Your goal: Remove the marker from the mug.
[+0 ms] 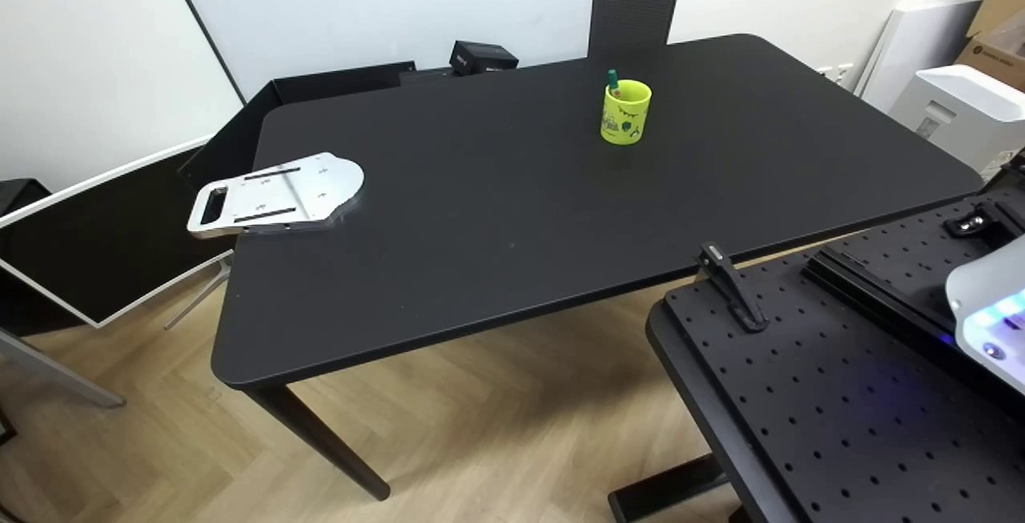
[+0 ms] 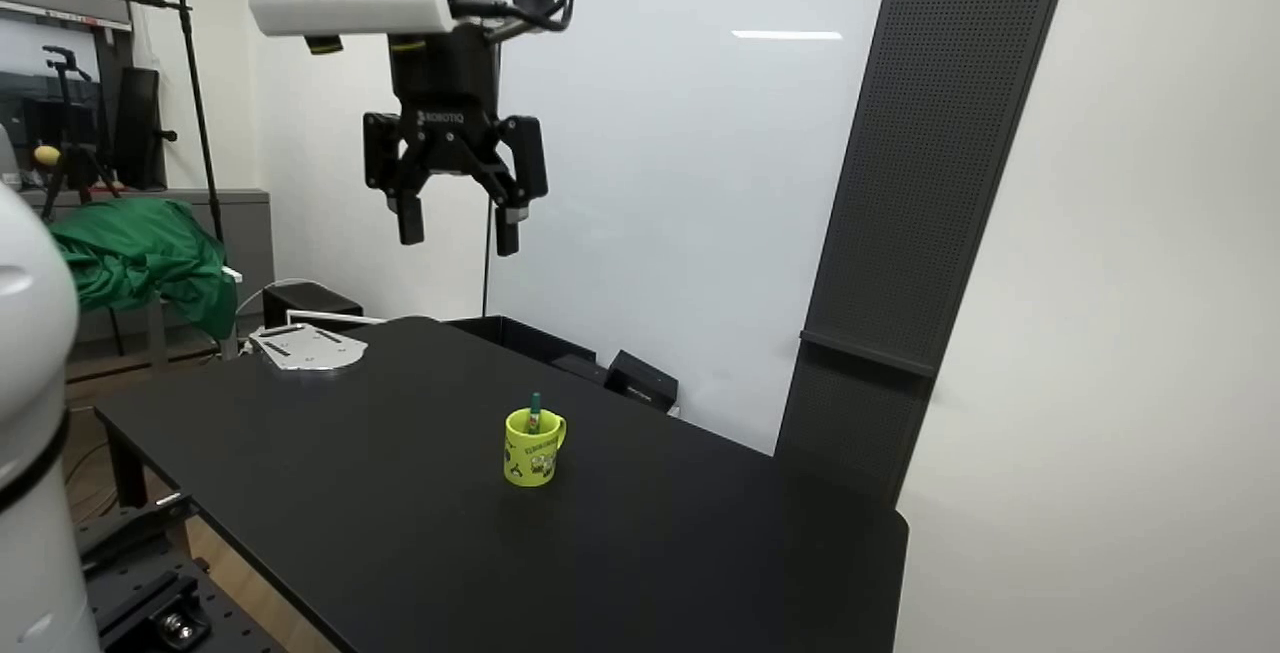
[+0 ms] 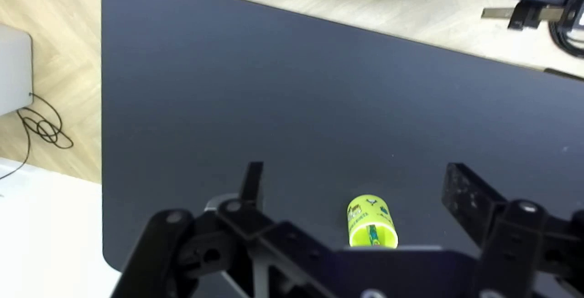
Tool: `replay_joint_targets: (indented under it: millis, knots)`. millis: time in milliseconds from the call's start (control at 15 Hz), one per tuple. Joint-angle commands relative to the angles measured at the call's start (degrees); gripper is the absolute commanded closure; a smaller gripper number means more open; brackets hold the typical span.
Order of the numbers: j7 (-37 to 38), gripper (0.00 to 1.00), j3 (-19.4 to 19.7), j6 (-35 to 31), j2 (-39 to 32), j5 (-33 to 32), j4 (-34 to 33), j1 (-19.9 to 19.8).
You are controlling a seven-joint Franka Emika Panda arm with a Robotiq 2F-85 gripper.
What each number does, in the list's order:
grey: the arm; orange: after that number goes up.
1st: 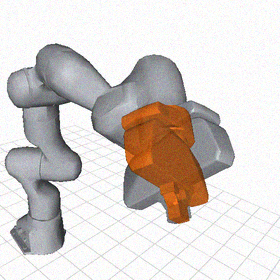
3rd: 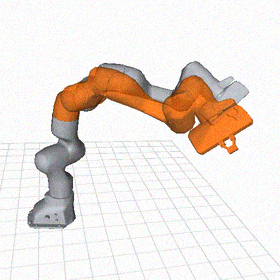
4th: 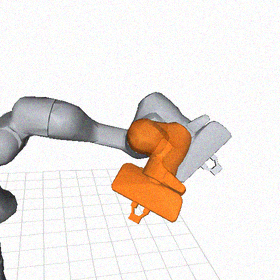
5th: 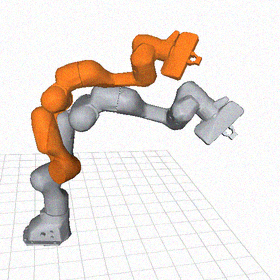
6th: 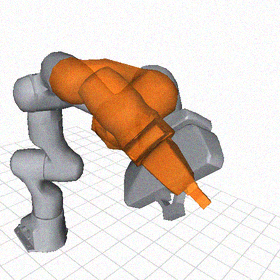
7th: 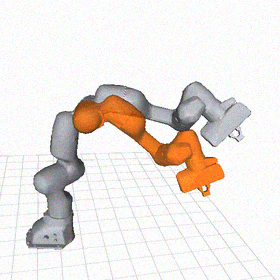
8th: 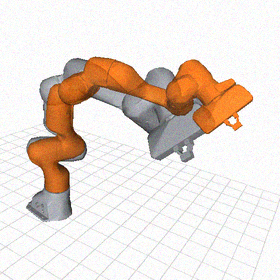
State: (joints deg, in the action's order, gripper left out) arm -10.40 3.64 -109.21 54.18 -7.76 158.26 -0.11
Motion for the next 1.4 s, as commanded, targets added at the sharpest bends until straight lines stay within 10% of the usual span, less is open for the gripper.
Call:
replay_joint_targets:
  millis: [0, 533, 1333]
  knots:
    - [3.38, 0.00, -1.40, -8.87, -13.53, 1.13, -6.18, 1.25]
    - [6.29, 0.00, -4.22, -17.60, -40.17, -0.28, -26.09, 0.53]
    - [7.85, 0.00, -8.13, -8.23, -65.73, -10.07, -58.64, 5.16]
